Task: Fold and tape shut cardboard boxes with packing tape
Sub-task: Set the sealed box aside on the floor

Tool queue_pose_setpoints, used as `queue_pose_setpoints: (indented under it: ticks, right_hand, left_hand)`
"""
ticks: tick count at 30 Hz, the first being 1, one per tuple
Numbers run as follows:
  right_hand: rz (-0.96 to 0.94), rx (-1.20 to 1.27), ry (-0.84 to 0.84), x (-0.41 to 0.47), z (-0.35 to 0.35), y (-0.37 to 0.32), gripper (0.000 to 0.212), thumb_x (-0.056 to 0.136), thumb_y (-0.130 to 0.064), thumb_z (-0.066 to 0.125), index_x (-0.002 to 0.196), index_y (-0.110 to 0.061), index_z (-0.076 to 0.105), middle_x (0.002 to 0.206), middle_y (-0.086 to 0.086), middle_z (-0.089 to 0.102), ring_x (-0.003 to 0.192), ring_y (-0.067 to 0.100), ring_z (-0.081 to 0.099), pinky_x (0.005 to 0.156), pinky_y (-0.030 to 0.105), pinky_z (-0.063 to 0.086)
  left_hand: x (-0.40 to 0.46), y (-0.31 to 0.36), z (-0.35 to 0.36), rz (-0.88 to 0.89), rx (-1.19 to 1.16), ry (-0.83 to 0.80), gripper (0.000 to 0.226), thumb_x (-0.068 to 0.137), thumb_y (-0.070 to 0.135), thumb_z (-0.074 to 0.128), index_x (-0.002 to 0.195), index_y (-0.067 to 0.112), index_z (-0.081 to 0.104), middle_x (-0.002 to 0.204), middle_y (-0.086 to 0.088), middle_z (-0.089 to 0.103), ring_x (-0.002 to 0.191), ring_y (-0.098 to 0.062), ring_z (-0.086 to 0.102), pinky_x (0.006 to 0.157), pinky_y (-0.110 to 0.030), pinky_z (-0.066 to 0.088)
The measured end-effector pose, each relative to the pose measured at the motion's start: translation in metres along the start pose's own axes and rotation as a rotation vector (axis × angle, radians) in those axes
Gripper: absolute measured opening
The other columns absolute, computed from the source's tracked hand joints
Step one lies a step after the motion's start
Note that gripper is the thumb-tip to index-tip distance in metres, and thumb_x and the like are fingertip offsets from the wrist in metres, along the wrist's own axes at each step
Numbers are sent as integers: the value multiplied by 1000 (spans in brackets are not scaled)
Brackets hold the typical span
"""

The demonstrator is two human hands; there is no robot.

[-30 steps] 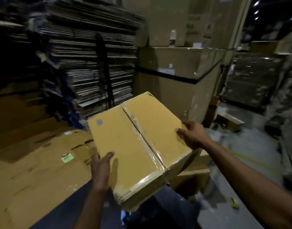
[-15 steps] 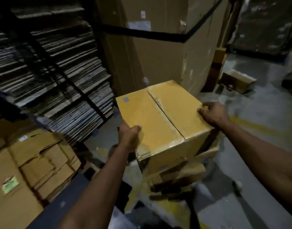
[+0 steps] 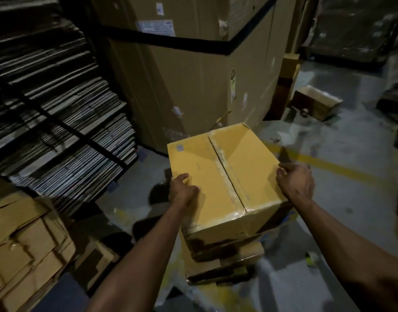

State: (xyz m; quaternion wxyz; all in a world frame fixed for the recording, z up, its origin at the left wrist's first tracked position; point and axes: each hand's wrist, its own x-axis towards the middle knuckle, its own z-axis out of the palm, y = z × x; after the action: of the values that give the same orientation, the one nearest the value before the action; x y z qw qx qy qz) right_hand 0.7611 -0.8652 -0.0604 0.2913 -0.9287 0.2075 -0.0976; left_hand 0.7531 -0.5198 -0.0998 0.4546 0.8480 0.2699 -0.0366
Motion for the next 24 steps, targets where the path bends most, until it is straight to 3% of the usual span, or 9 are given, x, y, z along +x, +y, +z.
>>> queue_pose_setpoints:
  ticks: [3,5,7,9,14,17,19,21,24]
  right_hand:
    - [-25,-22,-42,-7,14,-3,34,93,-43,62,117,-29,81,108,14,78,96,39,72,82,40,58]
    - [-43,-131,-154,-14,27,-1,35,89,-44,61,114,-26,79,110,12,77,99,37,72,82,40,59]
    - [-63,-274,-272,-19,40,4,35,87,-42,58,108,-21,75,109,11,73,96,36,72,84,40,61]
    - [-65,-329,-285,-24,49,10,38,85,-43,52,107,-20,73,108,9,70,94,36,70,85,42,60]
    - [-200,-347,-333,-15,67,46,49,86,-59,39,122,-30,56,119,11,57,94,39,65,85,48,59]
    - [-225,-322,-296,-28,63,60,60,89,-68,38,136,-33,48,130,16,53,109,44,61,94,53,56]
    - [-228,-337,-244,-45,56,61,58,96,-68,43,141,-32,44,143,20,48,123,47,53,100,58,50]
    - [-247,-365,-185,-67,49,58,60,98,-66,47,146,-31,44,152,22,42,135,46,43,103,62,45]
    - [-354,-374,-114,-111,36,36,59,97,-61,54,147,-32,48,159,22,37,145,44,32,107,63,40]
  left_hand:
    - [3,-6,-2,45,135,34,67,84,41,92,144,36,65,159,-10,51,136,-40,59,107,-50,56]
    - [-1,-22,7,36,338,-119,92,85,59,86,164,45,42,179,-19,9,163,-48,19,127,-63,34]
    - [-12,-44,24,39,532,-309,115,86,78,75,173,48,6,175,-20,-35,162,-48,-26,130,-71,9]
    - [-28,-63,36,93,620,-320,115,88,91,57,170,49,-11,170,-14,-45,158,-44,-39,129,-74,1]
    - [-45,-83,27,190,626,-226,102,94,87,51,174,45,4,180,-9,-26,166,-37,-22,129,-72,9]
    - [-54,-96,15,192,629,-215,100,88,88,55,172,43,24,183,-12,-2,168,-39,2,128,-67,24]
    - [-67,-103,1,203,612,-179,98,80,87,55,164,38,43,173,-16,29,160,-40,30,123,-57,40]
    - [-88,-113,-17,241,547,-173,85,87,74,67,156,25,57,149,-16,58,139,-37,57,109,-44,52]
    - [-125,-124,-47,294,513,-190,66,98,62,71,149,20,67,140,-4,72,129,-29,68,99,-36,55]
